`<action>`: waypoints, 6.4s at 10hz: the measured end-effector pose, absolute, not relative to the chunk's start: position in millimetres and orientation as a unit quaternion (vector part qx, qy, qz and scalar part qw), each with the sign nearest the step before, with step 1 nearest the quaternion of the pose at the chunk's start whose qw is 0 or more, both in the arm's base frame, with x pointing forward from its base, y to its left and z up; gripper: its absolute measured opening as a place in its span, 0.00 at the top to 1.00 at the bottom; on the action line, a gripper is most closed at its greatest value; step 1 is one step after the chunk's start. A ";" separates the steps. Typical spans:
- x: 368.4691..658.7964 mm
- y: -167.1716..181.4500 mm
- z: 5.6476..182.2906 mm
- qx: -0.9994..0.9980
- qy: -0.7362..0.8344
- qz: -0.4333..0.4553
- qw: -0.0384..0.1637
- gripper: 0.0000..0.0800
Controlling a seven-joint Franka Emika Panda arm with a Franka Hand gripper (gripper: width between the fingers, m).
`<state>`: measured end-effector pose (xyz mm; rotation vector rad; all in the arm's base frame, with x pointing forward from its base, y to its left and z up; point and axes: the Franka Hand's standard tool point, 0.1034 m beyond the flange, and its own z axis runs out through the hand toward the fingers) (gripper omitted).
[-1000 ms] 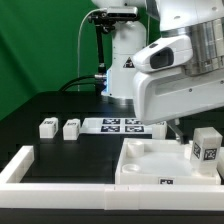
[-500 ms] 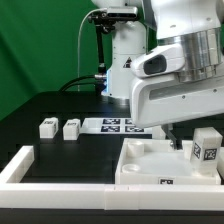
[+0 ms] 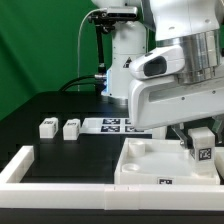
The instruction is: Assemble one leg
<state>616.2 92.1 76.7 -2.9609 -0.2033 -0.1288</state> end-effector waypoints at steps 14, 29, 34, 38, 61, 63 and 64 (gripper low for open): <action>614.0 112.3 76.3 -0.825 0.550 0.025 0.126 0.63; 623.3 119.6 72.2 -0.994 -0.047 -0.037 0.091 0.19; 624.0 115.5 71.8 -0.991 -0.088 -0.043 0.089 0.56; 624.2 114.6 71.6 -0.995 -0.012 -0.037 0.095 0.64; 627.2 118.4 65.4 -0.997 -0.021 -0.044 0.067 0.19; 627.8 109.7 63.9 -0.995 -0.053 -0.050 0.065 0.19; 627.6 110.4 63.8 -0.995 -0.054 -0.050 0.065 0.33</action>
Offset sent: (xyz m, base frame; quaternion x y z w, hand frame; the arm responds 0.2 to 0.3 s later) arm 0.0000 0.0000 0.0000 0.0000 0.0000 0.0000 1.0000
